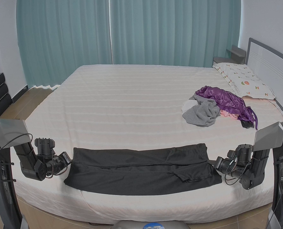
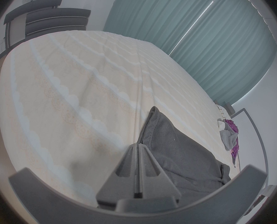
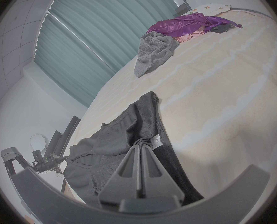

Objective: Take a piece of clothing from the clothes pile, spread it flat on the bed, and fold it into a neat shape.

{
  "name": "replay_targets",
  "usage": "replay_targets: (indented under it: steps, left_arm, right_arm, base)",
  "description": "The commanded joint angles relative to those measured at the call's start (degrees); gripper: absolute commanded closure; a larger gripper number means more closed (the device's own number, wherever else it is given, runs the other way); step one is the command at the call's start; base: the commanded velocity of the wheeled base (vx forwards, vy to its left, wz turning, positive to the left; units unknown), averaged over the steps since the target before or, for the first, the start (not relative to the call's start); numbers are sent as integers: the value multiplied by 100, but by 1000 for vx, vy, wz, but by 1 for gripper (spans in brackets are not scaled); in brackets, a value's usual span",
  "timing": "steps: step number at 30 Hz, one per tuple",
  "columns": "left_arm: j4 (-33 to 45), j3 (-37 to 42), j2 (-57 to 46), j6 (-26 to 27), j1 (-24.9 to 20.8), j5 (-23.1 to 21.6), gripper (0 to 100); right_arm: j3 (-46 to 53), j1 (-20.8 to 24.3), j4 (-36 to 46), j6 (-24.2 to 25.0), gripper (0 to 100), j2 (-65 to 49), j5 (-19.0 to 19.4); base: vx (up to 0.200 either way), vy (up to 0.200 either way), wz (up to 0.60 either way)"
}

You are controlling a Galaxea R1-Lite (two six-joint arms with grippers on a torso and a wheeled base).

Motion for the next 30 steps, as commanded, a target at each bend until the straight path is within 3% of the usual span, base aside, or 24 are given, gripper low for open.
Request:
replay_targets:
  steps: [1,23,24,25,30]
  left_arm:
    - [2,51,-89,-3,22,0,100]
    - [11,87,-151,-56,39,-79,100]
    - [11,78,-151,-82,30,-79,100]
    - [11,78,-151,-91,30,-79,0]
    - [2,51,-142,-179,-84,-202,0]
  right_arm:
    - [10,7,-41,7,100,10,1]
    - [19,16,-217,16,100,116,1]
    - [19,16,-217,16,0,116,1]
    - [19,16,-226,16,0,116,1]
    - [37,16,-243,25,0,124,9]
  base:
    - [0,0,0]
    - [0,0,0]
    - [0,0,0]
    - [0,0,0]
    - [0,0,0]
